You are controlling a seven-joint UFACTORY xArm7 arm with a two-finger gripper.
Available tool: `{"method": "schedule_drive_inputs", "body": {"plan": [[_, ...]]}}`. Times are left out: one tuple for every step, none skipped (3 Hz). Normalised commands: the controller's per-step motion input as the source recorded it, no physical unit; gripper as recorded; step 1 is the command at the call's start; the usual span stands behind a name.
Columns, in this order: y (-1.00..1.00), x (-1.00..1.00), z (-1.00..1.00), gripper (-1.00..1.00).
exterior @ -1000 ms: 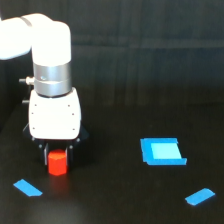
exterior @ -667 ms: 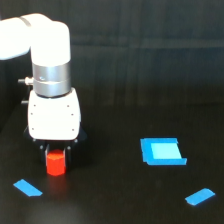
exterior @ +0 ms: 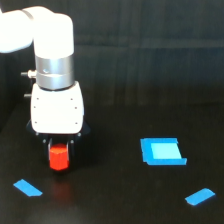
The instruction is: Pick up the red object from the table
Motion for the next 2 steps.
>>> {"method": "schedule_drive_inputs", "body": {"plan": [[0.14, 0.22, 1.00, -0.90], [0.41, 0.27, 0.99, -0.99]]}}
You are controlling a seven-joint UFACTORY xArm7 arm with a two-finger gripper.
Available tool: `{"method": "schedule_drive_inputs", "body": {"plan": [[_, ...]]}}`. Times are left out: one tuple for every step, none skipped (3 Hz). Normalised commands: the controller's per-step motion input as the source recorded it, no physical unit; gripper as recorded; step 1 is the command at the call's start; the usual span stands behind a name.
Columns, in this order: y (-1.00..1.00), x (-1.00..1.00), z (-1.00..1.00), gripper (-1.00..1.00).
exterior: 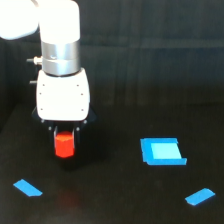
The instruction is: Pick up the red object from the table
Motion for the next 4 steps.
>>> {"method": "schedule_drive_inputs", "body": {"plan": [[0.54, 0.23, 0.98, -0.99], [0.36, 0.19, 0.96, -0.90], [0.01, 0.13, 0.90, -0.97], [-0.07, 0.08, 0.94, -0.97]]}}
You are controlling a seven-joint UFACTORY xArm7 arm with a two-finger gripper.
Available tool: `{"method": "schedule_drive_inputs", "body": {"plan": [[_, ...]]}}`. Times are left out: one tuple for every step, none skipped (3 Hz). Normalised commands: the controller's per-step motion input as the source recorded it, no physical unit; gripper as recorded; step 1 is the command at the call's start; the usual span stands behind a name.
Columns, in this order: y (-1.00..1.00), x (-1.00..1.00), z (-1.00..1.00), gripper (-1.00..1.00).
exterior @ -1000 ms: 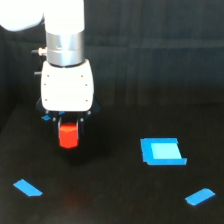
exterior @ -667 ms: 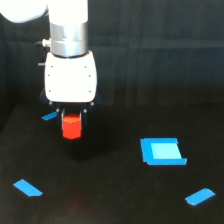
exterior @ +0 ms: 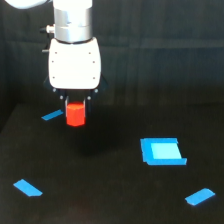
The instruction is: Pick up the red object from the table
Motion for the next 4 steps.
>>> {"method": "schedule_drive_inputs", "body": {"plan": [[-0.18, -0.03, 0.82, -0.95], [-0.16, -0.01, 0.27, -0.99], [-0.07, -0.11, 0.14, -0.86], [-0.08, 0.09, 0.12, -0.96]]}}
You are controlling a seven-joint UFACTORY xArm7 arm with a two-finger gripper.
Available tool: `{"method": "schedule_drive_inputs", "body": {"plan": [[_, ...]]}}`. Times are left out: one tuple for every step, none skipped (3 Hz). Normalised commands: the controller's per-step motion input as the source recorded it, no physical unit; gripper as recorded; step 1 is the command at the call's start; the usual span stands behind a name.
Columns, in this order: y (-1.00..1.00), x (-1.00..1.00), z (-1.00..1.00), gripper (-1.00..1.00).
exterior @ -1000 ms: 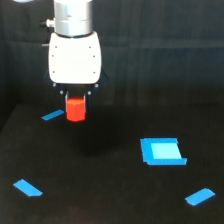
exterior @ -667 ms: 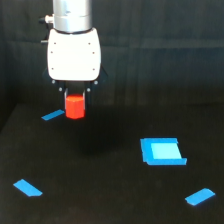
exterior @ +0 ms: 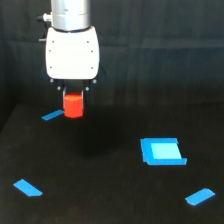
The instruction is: Pick up the red object from the table
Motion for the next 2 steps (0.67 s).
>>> {"method": "schedule_drive_inputs", "body": {"plan": [[0.05, 0.00, 0.10, -0.95], [-0.02, -0.01, 0.11, -0.94]]}}
